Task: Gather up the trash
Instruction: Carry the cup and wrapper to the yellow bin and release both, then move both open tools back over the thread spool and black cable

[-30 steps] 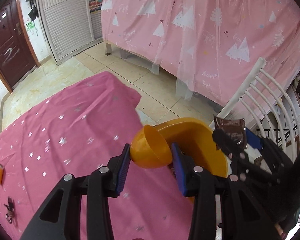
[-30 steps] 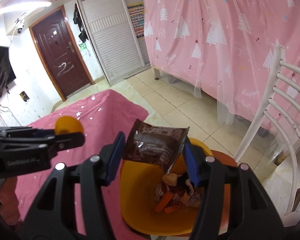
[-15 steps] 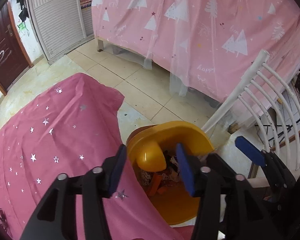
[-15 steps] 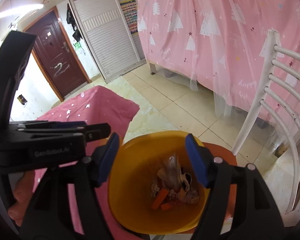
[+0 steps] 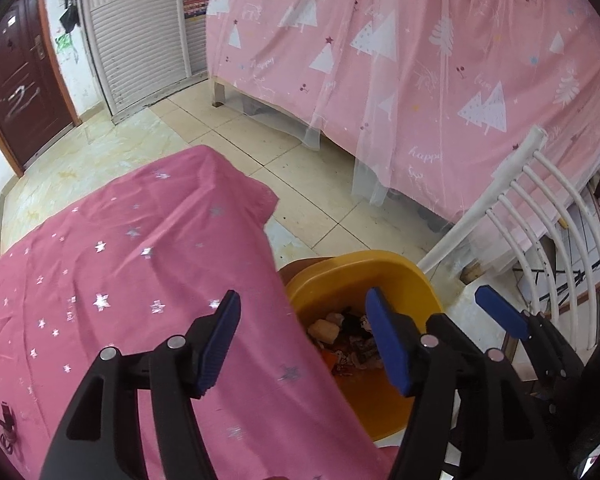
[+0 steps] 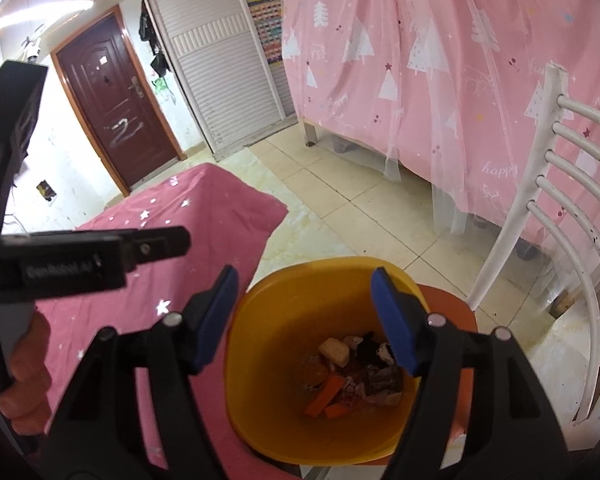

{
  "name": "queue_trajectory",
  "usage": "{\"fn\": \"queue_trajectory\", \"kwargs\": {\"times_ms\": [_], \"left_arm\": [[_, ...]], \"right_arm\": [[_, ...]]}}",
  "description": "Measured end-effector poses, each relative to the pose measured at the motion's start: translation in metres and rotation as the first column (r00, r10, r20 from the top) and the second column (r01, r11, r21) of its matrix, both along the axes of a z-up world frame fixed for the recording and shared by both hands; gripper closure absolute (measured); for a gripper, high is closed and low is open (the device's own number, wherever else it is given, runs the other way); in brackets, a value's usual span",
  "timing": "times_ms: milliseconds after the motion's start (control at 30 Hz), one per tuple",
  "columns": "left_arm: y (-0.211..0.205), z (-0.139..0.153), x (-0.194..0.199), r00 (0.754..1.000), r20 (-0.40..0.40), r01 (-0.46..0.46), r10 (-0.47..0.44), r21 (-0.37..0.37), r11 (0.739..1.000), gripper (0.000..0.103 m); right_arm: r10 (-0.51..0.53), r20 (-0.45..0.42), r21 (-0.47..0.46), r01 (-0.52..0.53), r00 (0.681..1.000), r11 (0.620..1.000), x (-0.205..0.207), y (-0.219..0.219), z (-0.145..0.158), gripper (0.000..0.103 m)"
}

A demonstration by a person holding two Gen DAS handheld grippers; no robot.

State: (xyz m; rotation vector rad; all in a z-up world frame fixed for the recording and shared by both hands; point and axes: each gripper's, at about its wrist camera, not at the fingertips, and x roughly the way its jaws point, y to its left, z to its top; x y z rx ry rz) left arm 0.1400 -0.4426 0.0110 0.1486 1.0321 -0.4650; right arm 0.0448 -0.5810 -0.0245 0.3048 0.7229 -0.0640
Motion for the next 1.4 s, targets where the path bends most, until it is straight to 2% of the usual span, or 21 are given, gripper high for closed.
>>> {"fn": "queue_trajectory", "kwargs": {"times_ms": [67,133,267,600,733,833,1400], "left_arm": [[0.011,0.006,0.001,1.0,0.007,-0.011,0.011,-0.01,1.0,0.043],[0.023,0.011,0.001,1.0,0.013,-0.022,0.023,-0.02,1.0,0.043],[0.055,0.025,0.002,0.998,0.045,-0.052,0.053,-0.025,0.998,0.036],[0.142,0.05,0.01,0.983,0.102,-0.149,0.151,-0.027,0.988,0.034],[0.175,0.049,0.011,0.976,0.11,-0.185,0.186,-0.018,0.983,0.033],[0.199,0.049,0.014,0.971,0.105,-0.214,0.215,-0.025,0.977,0.033],[0.313,0.033,0.035,0.934,0.072,-0.347,0.351,-0.065,0.936,0.032]], "right_arm": [[0.013,0.004,-0.01,-0.013,1.0,1.0,0.0,0.008,0.003,0.037],[0.029,0.013,-0.015,-0.029,1.0,0.999,-0.001,0.017,0.007,0.029],[0.073,0.027,-0.027,-0.072,0.997,0.997,-0.002,0.041,0.015,0.029],[0.243,0.03,-0.02,-0.242,0.97,0.97,0.003,0.122,0.026,0.023],[0.3,0.021,-0.026,-0.299,0.954,0.954,0.007,0.152,0.028,0.023],[0.337,0.009,-0.045,-0.337,0.941,0.941,0.009,0.175,0.03,0.016],[0.468,-0.057,-0.138,-0.471,0.882,0.871,0.016,0.262,0.04,0.015]]}}
